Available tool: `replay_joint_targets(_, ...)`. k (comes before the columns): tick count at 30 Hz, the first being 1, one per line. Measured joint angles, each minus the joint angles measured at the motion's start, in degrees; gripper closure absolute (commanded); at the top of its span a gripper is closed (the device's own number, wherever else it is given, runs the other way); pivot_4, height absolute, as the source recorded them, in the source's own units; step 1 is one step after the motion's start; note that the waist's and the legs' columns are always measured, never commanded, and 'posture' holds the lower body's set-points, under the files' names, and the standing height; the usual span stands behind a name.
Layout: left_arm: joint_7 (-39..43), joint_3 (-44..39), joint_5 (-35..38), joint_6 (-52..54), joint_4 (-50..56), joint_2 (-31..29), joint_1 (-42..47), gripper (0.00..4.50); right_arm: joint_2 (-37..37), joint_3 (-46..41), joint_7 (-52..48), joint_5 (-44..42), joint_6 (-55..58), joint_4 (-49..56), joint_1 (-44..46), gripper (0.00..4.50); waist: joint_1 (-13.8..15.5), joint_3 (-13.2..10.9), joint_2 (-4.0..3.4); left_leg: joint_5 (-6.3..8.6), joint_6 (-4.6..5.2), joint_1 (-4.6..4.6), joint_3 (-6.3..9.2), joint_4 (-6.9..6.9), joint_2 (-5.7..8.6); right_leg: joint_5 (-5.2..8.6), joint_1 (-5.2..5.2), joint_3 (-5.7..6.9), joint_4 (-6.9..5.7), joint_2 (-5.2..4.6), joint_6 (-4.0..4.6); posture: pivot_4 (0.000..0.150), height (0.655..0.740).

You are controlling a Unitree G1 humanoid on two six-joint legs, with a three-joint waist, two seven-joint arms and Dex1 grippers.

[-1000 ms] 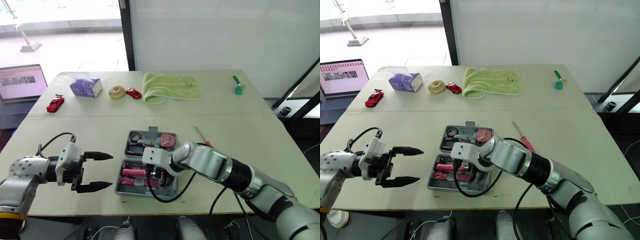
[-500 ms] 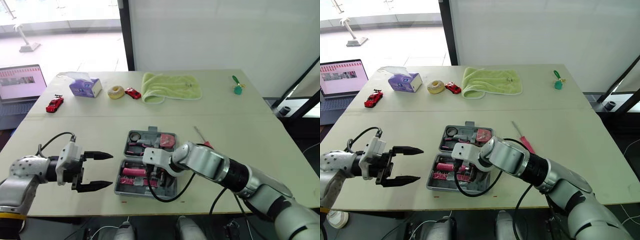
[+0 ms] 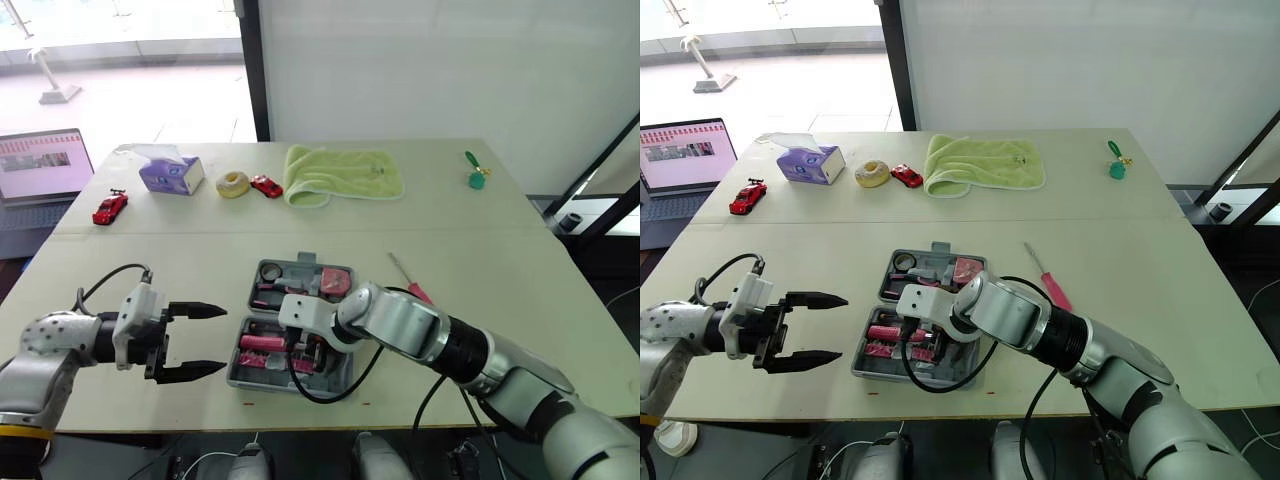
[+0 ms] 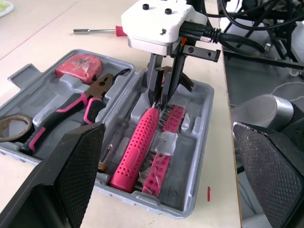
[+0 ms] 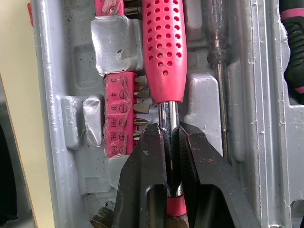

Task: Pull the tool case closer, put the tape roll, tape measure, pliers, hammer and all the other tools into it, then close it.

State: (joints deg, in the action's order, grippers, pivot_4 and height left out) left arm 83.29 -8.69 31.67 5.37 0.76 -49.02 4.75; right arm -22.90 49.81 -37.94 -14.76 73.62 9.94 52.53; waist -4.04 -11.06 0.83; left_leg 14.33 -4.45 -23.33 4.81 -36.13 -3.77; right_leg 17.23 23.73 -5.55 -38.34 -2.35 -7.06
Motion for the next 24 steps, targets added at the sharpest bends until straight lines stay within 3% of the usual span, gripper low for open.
replay_joint_targets(4,-0.04,0.0,0.0,0.37,0.23,0.02,0.01,0.0,1.49,-2.78,0.68,0.05,0.15,0.07,-0.23,1.77,-0.01,0.0,0.0,0.0,0.0,0.0,0.0,0.0,0.0,0.0,0.0,0.0,-0.01,0.0,0.0,0.15,0.74)
replay_joint_targets(12,-0.05,0.01,0.0,0.54,0.25,0.26,0.31,0.0,4.08,-8.11,1.48,-0.1,0.05,1.07,-0.85,1.77,-0.07,0.0,0.0,0.0,0.0,0.0,0.0,0.02,0.0,0.0,0.0,0.0,0.01,0.01,0.0,0.15,0.74)
replay_joint_targets(15,-0.05,0.01,0.0,0.58,0.25,0.28,0.48,0.0,5.13,-8.1,1.77,0.02,-1.17,1.02,-1.97,2.62,-0.01,0.0,0.0,0.0,0.0,0.0,0.0,0.02,0.0,0.0,0.0,0.0,0.01,0.0,0.0,0.15,0.74)
replay_joint_targets(19,-0.03,0.01,0.0,0.64,0.25,0.29,0.49,0.0,5.53,-7.66,1.74,0.09,-2.5,1.01,-3.05,4.41,-0.01,0.0,0.0,0.0,0.0,-0.01,0.0,0.02,0.0,0.0,0.0,0.0,0.01,0.0,0.0,0.15,0.74)
replay_joint_targets(24,-0.03,0.01,0.0,0.68,0.25,0.29,0.53,0.0,5.21,-6.89,2.1,1.69,-5.1,-0.55,-5.06,4.41,0.0,0.0,0.01,0.0,0.0,-0.01,0.0,0.02,0.0,0.0,0.0,0.0,0.02,0.0,0.0,0.15,0.74)
